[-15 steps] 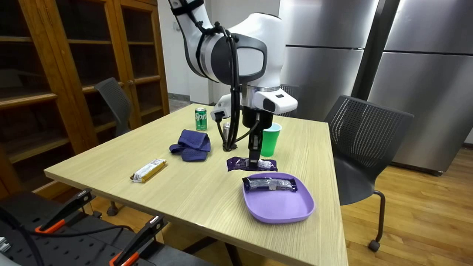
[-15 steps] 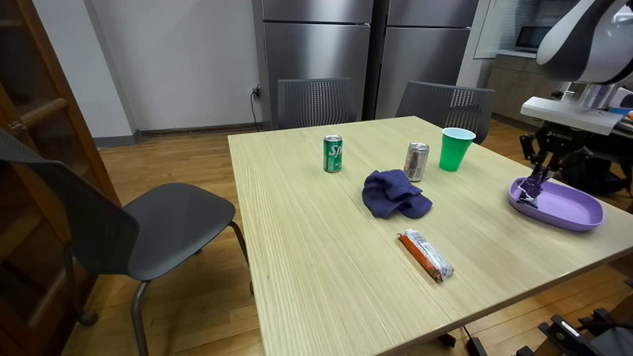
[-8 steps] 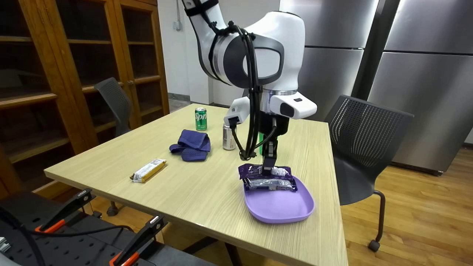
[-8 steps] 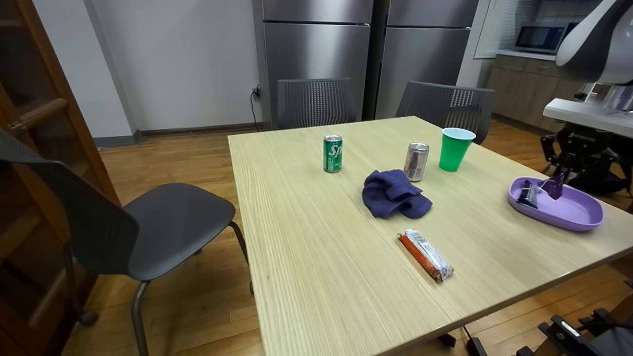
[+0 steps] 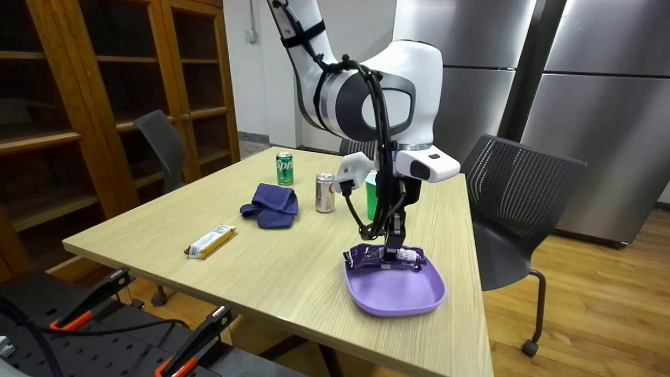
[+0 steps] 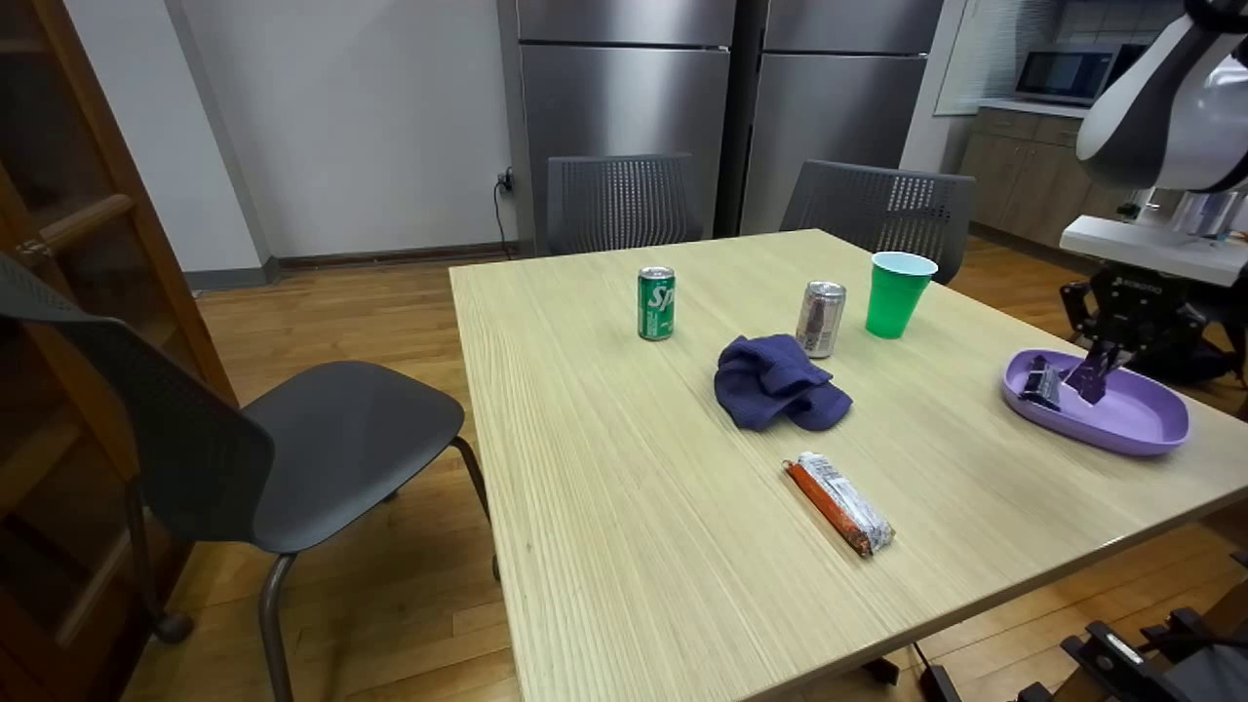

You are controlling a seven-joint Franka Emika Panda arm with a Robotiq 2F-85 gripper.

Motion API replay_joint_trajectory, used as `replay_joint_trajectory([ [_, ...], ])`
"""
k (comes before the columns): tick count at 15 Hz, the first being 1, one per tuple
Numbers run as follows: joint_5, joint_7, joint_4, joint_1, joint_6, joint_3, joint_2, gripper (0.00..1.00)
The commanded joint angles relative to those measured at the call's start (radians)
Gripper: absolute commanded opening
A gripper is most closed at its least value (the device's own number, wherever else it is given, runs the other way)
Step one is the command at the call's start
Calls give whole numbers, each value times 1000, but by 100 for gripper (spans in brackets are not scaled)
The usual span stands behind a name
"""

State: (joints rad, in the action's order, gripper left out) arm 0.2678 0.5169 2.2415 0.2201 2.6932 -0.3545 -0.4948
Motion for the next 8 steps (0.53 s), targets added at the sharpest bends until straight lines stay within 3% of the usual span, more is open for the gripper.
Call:
replay_joint_trajectory([
  [1,-21,-14,-58,8,-48,-6,-42,3],
  [8,-16,-19,-92,9,-62,0,-87,3],
])
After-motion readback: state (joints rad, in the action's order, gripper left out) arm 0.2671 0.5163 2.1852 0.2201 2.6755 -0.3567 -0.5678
